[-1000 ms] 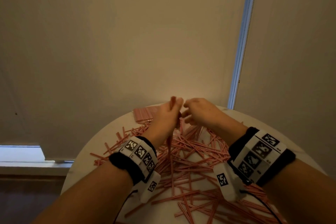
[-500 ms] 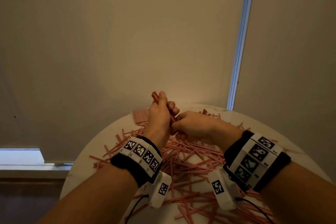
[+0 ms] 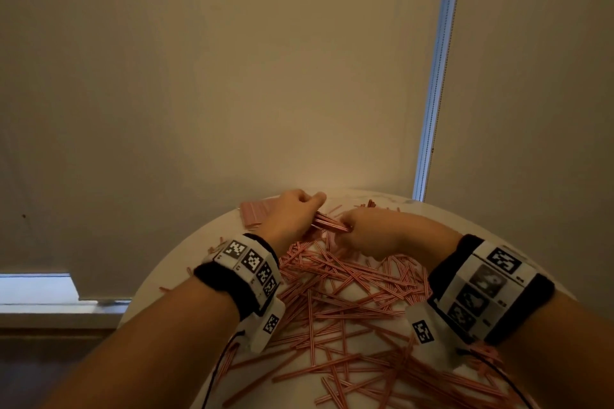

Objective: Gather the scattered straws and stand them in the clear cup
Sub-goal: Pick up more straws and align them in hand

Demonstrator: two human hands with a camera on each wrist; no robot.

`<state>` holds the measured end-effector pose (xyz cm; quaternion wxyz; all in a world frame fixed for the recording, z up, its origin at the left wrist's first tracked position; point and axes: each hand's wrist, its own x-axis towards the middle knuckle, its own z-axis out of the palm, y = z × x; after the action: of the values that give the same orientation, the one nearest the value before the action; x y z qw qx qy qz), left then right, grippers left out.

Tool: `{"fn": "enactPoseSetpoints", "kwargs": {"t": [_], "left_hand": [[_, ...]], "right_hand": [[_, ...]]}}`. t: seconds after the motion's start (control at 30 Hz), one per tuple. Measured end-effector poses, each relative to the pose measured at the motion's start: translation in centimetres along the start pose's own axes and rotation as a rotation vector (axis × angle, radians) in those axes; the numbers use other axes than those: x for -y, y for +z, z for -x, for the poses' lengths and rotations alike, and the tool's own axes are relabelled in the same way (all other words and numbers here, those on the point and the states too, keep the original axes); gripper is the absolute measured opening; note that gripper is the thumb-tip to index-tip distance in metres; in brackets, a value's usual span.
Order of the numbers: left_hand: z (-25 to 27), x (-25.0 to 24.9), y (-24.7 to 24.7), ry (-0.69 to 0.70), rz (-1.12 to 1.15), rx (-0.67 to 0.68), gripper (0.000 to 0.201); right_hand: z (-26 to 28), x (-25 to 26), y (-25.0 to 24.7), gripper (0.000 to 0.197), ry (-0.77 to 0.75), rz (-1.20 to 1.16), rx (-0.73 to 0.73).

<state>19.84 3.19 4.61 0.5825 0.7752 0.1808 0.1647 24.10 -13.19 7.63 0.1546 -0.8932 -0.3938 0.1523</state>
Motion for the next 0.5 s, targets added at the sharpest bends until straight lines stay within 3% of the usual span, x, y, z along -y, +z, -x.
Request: {"fn": "enactPoseSetpoints", "kwargs": {"t": [0.07, 0.17, 0.23, 0.37, 0.5], "left_hand": [[-0.8, 0.5, 0.3, -0.007, -0.012, -0.080, 0.036], [-1.9, -0.1, 1.1, -0.154, 0.402, -0.063, 0.029], [-2.6, -0.7, 2.1, -0.188, 0.559, -0.027, 0.029], [-4.7, -1.2, 3.5, -0.191, 0.358, 0.036, 0.046], [-7.2, -0.5, 3.5, -0.082, 0.049, -0.040, 0.065]], "right_hand": [[-0.1, -0.8, -0.9, 0.025, -0.027, -0.137, -0.084], [-0.5, -1.7, -2.1, 0.027, -0.072, -0.391, -0.300], [-1.1, -2.2, -2.7, 0.025, -0.081, -0.341, -0.456], [-2.6, -3.6, -4.5, 0.030, -0.041, -0.219, -0.596], [-3.9, -5.8, -6.6, 0.032, 0.038, -0.078, -0.607]]}}
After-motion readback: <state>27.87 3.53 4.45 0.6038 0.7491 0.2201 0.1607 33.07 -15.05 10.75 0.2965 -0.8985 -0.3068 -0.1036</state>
